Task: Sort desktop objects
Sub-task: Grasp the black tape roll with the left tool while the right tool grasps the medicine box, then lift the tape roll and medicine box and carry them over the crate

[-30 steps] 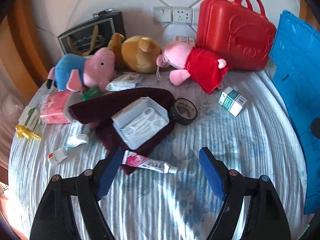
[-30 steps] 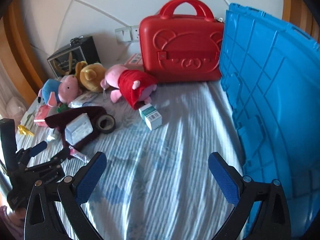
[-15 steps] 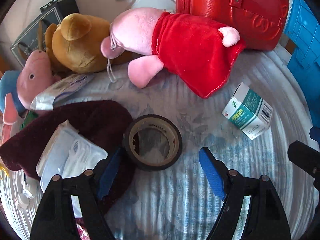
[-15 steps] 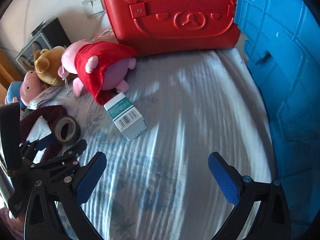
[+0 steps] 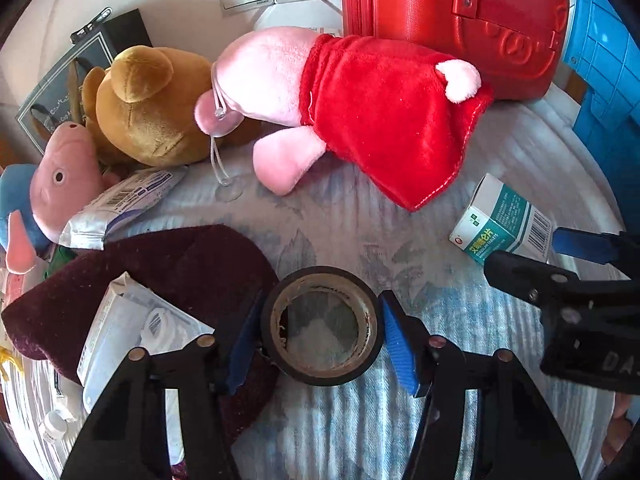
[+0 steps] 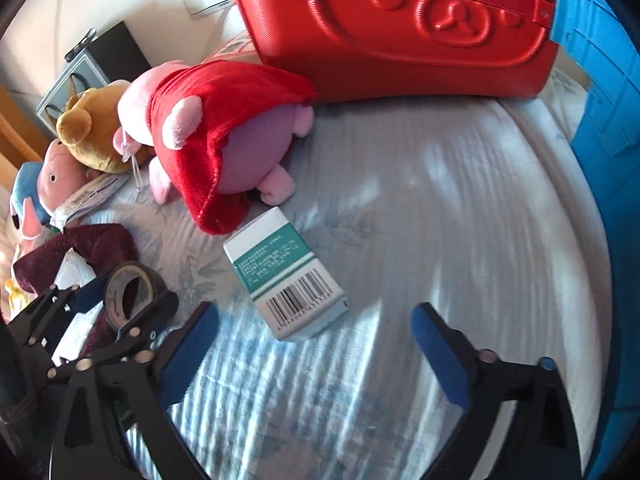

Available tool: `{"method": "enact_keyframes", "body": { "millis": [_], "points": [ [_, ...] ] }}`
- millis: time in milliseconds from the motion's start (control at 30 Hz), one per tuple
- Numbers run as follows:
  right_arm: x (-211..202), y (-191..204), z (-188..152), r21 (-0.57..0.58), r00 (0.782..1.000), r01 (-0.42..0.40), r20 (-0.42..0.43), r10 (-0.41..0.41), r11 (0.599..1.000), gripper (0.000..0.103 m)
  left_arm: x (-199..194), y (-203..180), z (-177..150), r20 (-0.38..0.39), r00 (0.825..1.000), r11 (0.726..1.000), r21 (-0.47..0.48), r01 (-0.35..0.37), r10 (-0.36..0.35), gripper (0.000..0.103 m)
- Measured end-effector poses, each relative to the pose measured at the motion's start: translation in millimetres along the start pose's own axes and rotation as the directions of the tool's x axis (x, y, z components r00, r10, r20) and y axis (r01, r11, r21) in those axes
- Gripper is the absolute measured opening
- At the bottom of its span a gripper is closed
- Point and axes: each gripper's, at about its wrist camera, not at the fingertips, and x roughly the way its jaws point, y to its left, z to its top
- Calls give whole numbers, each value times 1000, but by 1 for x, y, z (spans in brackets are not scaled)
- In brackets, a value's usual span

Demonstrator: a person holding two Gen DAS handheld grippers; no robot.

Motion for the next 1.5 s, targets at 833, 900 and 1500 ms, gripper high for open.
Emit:
{"method": "enact_keyframes", "body": {
  "millis": [833, 900, 1500],
  "points": [
    [-47, 26, -22, -97, 998, -33, 47, 38, 995, 39, -50, 2, -16, 30, 1000, 998, -60, 8, -6, 56],
    [-45, 25, -24, -89, 998, -42, 34, 45, 995, 44, -45, 1, -22, 17, 1000, 998, -63, 4, -3, 56],
    [-33, 40, -12, -112, 991, -122, 43, 128, 986, 74, -22, 8, -21, 2, 1000, 997, -70, -21, 21, 56]
  ]
}}
